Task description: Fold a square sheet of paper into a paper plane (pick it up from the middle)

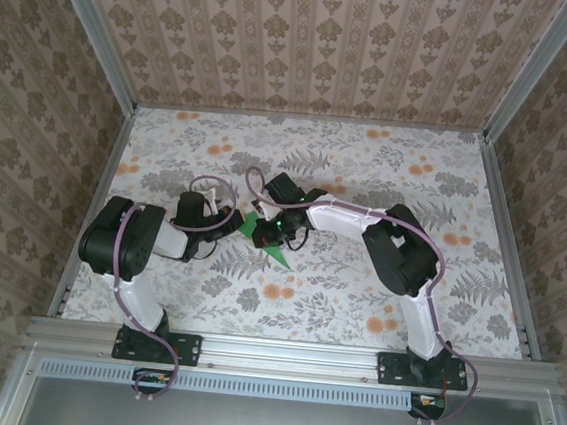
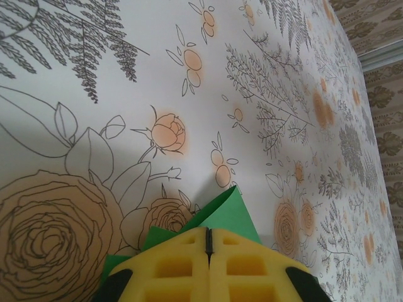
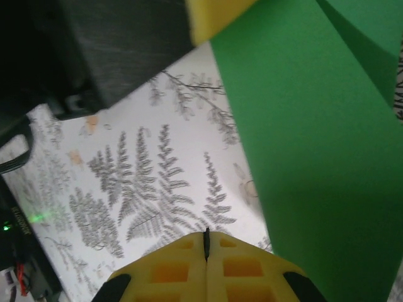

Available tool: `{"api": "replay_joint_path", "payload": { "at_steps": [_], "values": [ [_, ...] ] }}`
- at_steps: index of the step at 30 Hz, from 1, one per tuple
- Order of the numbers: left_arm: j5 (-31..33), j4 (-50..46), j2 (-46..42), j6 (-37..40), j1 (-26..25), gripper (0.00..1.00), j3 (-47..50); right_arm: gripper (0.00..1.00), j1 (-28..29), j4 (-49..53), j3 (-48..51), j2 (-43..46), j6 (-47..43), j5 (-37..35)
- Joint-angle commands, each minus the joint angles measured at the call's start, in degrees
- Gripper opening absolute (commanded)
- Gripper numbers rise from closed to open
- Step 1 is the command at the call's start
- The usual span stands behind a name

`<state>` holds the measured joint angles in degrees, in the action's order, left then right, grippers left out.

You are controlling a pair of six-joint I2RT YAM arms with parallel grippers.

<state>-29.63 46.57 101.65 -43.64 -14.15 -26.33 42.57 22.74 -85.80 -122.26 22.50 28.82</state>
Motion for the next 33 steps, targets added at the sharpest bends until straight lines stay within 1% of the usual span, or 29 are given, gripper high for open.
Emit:
{"api": "replay_joint_path", "payload": {
  "at_steps": [1,8,13,19,27,33],
  "values": [
    [3.4,-10.0,2.9,2.3,0.8,0.00,1.6,0.00,-0.6,2.9,-2.3,-2.2,-0.9,-0.3],
    [4.4,-12.9,2.7,2.6,0.9,0.00,1.4,0.00,-1.4,3.7,1.2,-2.1,-2.1,-0.6],
    [5.6,-14.6,2.7,2.7,1.2,0.00,1.1,0.00,-2.6,2.2,7.2,0.8,-2.8,0.8],
    [5.6,-15.0,3.3,2.8,1.5,0.00,0.8,0.00,-4.2,-1.8,15.7,4.7,-2.4,3.5],
    [5.6,-15.5,3.2,2.7,1.6,0.00,0.4,0.00,-5.0,-4.7,25.2,9.4,-1.5,3.3],
    [5.5,-16.3,3.4,2.8,1.6,0.00,-0.3,0.00,-5.1,-4.9,29.8,12.0,-1.8,2.9]
  ]
}}
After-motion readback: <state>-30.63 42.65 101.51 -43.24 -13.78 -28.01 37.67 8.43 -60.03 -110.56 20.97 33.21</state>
